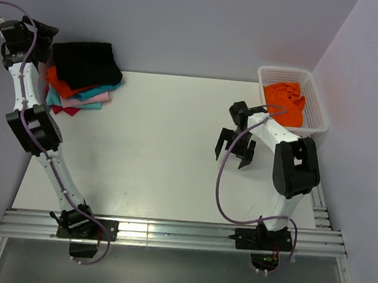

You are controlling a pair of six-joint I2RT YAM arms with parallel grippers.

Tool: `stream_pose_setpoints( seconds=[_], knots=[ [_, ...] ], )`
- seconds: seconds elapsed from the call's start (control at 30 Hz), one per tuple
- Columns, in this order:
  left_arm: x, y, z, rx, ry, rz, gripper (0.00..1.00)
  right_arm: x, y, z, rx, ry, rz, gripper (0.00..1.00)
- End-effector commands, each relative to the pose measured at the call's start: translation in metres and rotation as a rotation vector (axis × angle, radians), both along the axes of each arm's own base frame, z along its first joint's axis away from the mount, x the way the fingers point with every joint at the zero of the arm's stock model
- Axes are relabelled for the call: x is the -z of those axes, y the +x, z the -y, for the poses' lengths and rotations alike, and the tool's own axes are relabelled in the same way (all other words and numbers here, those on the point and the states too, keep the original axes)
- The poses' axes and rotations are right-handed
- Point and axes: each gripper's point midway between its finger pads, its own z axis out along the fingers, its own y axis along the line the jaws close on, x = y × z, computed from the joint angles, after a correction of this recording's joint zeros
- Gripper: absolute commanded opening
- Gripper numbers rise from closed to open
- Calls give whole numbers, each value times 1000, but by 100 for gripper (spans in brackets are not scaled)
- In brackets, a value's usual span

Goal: Fold and stack the t-shirts
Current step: Put the neatly folded tshirt into the corner of the board with the left arm

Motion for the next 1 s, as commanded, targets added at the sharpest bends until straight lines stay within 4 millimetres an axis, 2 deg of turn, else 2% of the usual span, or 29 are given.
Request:
stream_pose_setpoints(
  seconds=[0.0,0.13,0.23,0.33,0.4,0.43,0.47,0.5,0.53,0.57,0.63,0.67,0.7,0.73,0.77,0.8,0.83,0.87,0.9,0.93,0.97],
  knots=[
    [-46,-52,-82,-300,63,13,99,-11,6,-8,6,34,82,100],
    [-65,-67,-80,-329,93,17,99,-7,2,-10,8,43,87,100],
    [-82,-72,-65,-278,90,56,99,-10,5,-9,6,39,113,100],
    [-95,-79,-46,-244,83,73,100,-27,19,-12,-16,49,171,100],
    [-85,-78,-27,-209,73,47,99,-49,33,-19,-39,79,230,100],
    [-93,-81,-16,-195,83,56,100,-59,40,-22,-47,93,257,100],
    [-85,-79,-1,-180,98,30,100,-80,52,-29,-62,123,315,100],
    [-81,-80,7,-172,105,6,99,-94,56,-33,-78,146,344,100],
    [-90,-82,29,-145,136,9,100,-122,70,-41,-88,181,417,100],
    [-79,-83,40,-134,139,-22,99,-138,75,-47,-112,207,456,100],
    [-80,-89,64,-100,156,-36,99,-176,82,-62,-145,289,545,100],
    [-70,-88,84,-70,158,-63,99,-210,90,-71,-166,338,631,100],
    [-65,-91,91,-65,171,-87,100,-230,92,-78,-186,373,685,100],
    [-71,-96,100,-55,197,-88,100,-247,92,-85,-204,407,720,100],
    [-67,-96,121,-18,210,-98,99,-272,94,-88,-216,432,782,100],
    [-68,-100,124,-30,232,-108,99,-288,92,-92,-229,455,830,100],
    [-75,-107,131,-22,265,-103,99,-299,90,-94,-236,468,861,100],
    [-68,-110,146,4,275,-124,100,-303,87,-95,-239,473,876,100],
    [-67,-114,152,13,289,-134,99,-317,82,-94,-244,486,925,100],
    [-69,-121,161,26,323,-142,100,-311,77,-94,-249,485,917,100],
    [-61,-125,167,39,332,-166,100,-312,74,-93,-251,485,930,100]
  ],
)
